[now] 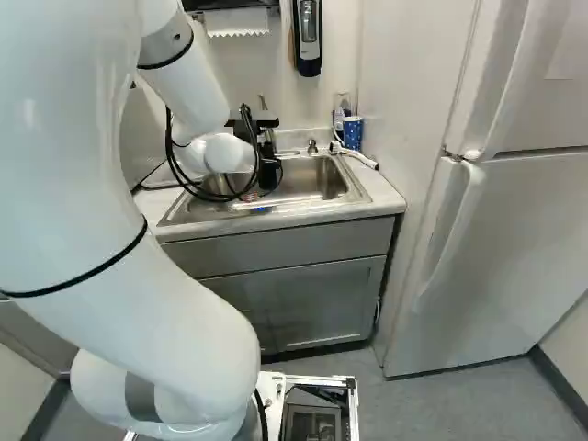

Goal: Rinse the cup and place it in the tray

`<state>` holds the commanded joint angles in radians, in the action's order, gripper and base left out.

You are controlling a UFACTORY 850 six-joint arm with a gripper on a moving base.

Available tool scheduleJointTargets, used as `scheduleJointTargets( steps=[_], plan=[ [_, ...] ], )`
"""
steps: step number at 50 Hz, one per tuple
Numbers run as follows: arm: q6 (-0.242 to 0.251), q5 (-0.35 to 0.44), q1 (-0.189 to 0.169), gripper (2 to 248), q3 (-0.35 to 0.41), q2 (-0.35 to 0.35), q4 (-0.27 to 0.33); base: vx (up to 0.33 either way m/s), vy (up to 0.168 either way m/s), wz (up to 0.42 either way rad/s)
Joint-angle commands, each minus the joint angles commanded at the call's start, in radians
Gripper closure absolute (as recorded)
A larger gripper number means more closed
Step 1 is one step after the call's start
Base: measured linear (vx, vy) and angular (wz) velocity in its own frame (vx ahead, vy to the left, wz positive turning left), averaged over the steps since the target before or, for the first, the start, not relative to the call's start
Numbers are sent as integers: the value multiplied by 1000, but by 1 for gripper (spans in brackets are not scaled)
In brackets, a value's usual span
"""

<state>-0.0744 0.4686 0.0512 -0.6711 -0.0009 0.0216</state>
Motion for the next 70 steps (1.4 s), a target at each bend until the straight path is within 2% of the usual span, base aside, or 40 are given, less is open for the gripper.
scheduleJointTargets(
  steps=[70],
  plan=[
    [0,0,0,126,0,0,0,0,0,0]
  ],
)
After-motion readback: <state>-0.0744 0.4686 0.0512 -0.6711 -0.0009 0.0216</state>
